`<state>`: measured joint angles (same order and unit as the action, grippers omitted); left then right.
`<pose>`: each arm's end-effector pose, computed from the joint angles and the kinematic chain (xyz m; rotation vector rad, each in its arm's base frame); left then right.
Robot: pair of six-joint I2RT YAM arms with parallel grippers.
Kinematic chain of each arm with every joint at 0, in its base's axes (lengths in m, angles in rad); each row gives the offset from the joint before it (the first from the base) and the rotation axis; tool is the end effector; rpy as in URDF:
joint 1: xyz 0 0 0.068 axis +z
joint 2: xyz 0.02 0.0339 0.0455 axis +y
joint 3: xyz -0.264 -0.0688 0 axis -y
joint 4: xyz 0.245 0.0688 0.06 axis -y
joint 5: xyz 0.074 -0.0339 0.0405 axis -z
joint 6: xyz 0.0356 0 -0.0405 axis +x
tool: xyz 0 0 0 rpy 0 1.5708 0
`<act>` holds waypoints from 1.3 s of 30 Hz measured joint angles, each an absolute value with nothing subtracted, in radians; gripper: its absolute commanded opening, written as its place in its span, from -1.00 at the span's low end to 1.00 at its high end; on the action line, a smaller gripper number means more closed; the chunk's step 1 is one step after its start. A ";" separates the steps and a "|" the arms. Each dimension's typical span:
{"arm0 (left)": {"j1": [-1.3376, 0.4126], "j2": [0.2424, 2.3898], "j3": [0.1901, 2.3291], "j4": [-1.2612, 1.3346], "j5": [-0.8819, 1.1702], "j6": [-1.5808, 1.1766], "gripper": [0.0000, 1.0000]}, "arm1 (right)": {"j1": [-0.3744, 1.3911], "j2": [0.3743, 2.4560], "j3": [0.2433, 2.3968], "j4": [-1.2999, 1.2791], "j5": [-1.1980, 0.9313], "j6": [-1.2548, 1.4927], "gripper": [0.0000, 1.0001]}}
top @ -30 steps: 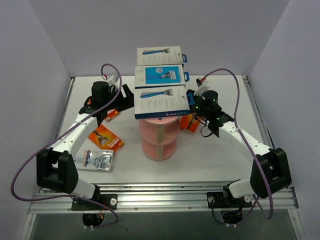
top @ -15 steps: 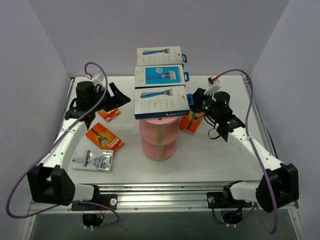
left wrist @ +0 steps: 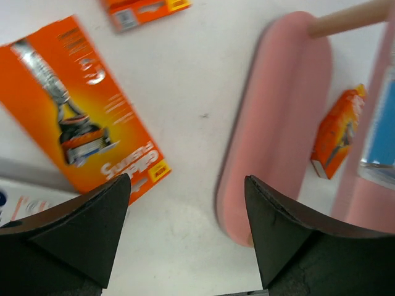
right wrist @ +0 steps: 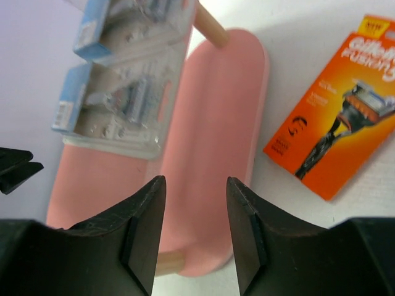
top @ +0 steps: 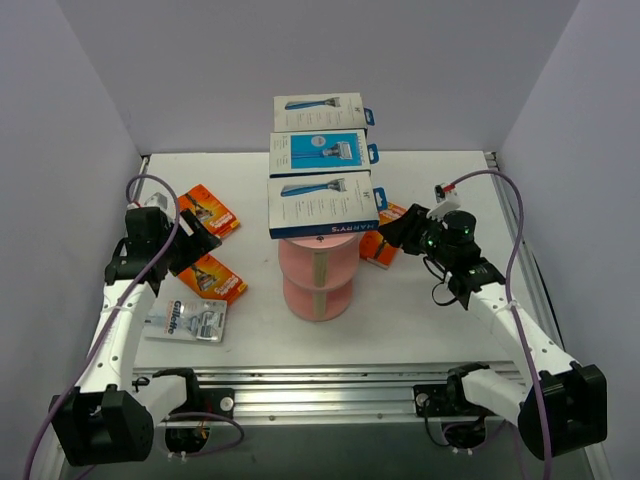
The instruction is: Place and organize the shaving razors onto the shelf
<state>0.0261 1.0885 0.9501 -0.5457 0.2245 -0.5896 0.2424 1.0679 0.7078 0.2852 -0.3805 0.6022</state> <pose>0.2329 -0.0018 0.3043 -0.5773 2.2202 -0.5505 0.2395 0.0728 0.3066 0.0054 1.7292 0.9463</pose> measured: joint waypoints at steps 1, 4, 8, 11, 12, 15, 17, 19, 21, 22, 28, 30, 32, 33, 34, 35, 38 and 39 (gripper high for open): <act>0.033 1.075 0.936 -0.572 0.195 -0.601 0.68 | 0.242 1.065 0.692 0.281 -0.384 0.603 -0.17; 0.043 1.054 0.917 -0.651 0.115 -0.645 0.69 | 0.242 1.056 0.651 0.271 -0.400 0.606 -0.14; 0.049 1.051 0.891 -0.714 0.038 -0.709 0.69 | 0.241 1.040 0.611 0.269 -0.422 0.606 -0.14; 0.049 1.058 0.856 -0.733 0.017 -0.751 0.69 | 0.234 1.032 0.599 0.269 -0.440 0.603 -0.12; 0.049 1.065 0.842 -0.735 0.012 -0.762 0.68 | 0.229 1.031 0.596 0.269 -0.446 0.602 -0.12; 0.049 1.093 0.802 -0.738 0.008 -0.794 0.67 | 0.220 1.029 0.585 0.271 -0.465 0.598 -0.10; 0.049 1.108 0.785 -0.738 0.007 -0.810 0.67 | 0.212 1.029 0.574 0.272 -0.479 0.593 -0.10; 0.049 1.118 0.776 -0.738 0.006 -0.825 0.67 | 0.200 1.029 0.561 0.272 -0.492 0.585 -0.08; 0.047 1.127 0.773 -0.735 0.004 -0.834 0.67 | 0.189 1.029 0.548 0.273 -0.505 0.577 -0.08; 0.047 1.132 0.770 -0.731 0.004 -0.836 0.67 | 0.183 1.029 0.544 0.272 -0.511 0.575 -0.08; 0.027 1.206 0.754 -0.723 0.003 -0.848 0.65 | 0.152 1.041 0.530 0.290 -0.547 0.572 -0.07; 0.022 1.230 0.752 -0.722 0.001 -0.852 0.65 | 0.150 1.048 0.530 0.294 -0.554 0.572 -0.07; 0.019 1.251 0.751 -0.720 0.000 -0.854 0.64 | 0.150 1.053 0.530 0.298 -0.560 0.572 -0.07; 0.018 1.261 0.750 -0.718 0.000 -0.854 0.64 | 0.149 1.055 0.528 0.302 -0.564 0.572 -0.07; 0.018 1.272 0.749 -0.715 0.000 -0.854 0.64 | 0.149 1.056 0.525 0.307 -0.566 0.572 -0.07; 0.018 1.286 0.749 -0.712 0.000 -0.854 0.63 | 0.147 1.058 0.522 0.310 -0.569 0.572 -0.07; 0.018 1.305 0.749 -0.704 0.001 -0.855 0.59 | 0.139 1.060 0.514 0.312 -0.575 0.572 -0.07; 0.019 1.308 0.749 -0.703 0.001 -0.855 0.58 | 0.137 1.061 0.512 0.312 -0.577 0.572 -0.07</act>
<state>0.0185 1.3079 0.7490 -0.7033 0.0006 -0.8555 0.1371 1.0607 0.5121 0.3119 -0.5770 0.5724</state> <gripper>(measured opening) 0.799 0.464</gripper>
